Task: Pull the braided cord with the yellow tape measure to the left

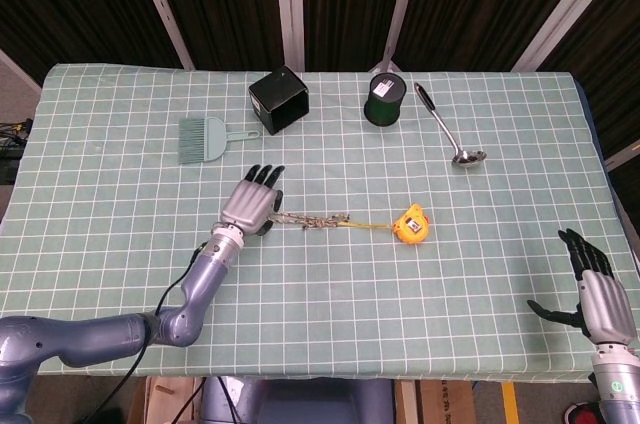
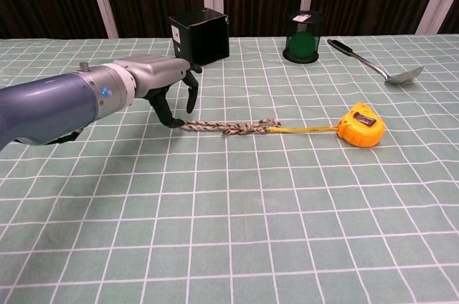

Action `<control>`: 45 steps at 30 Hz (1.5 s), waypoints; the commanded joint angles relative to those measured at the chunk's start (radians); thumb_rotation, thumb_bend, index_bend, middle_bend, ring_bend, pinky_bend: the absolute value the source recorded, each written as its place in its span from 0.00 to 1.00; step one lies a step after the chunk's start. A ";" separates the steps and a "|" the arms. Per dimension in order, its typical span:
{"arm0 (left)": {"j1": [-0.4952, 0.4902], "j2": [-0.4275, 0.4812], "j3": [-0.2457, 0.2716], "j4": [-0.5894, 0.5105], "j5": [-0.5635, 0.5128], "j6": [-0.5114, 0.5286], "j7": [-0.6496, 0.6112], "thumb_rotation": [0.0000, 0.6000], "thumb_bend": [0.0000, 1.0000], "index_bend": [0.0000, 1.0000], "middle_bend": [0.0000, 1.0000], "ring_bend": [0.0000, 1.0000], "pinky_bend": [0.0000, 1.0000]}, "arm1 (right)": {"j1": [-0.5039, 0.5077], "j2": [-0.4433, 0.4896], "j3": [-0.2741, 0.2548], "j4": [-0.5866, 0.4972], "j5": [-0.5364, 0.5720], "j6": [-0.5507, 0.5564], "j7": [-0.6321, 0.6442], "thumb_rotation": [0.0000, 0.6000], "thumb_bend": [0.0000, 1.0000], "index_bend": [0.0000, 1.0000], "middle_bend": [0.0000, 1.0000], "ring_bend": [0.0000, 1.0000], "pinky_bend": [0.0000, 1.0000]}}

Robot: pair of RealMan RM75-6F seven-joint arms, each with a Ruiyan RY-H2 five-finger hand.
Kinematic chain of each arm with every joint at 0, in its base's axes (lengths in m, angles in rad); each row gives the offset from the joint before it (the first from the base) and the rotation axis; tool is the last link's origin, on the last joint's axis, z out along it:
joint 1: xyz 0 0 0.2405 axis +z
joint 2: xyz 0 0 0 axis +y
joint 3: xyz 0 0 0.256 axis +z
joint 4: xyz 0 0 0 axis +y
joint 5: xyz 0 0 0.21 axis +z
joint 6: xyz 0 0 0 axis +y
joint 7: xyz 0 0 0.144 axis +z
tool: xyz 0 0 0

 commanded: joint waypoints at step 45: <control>-0.049 -0.070 0.045 0.100 -0.007 -0.004 -0.052 1.00 0.48 0.55 0.02 0.00 0.00 | 0.002 0.004 0.001 -0.007 0.011 -0.008 -0.003 1.00 0.12 0.00 0.00 0.00 0.00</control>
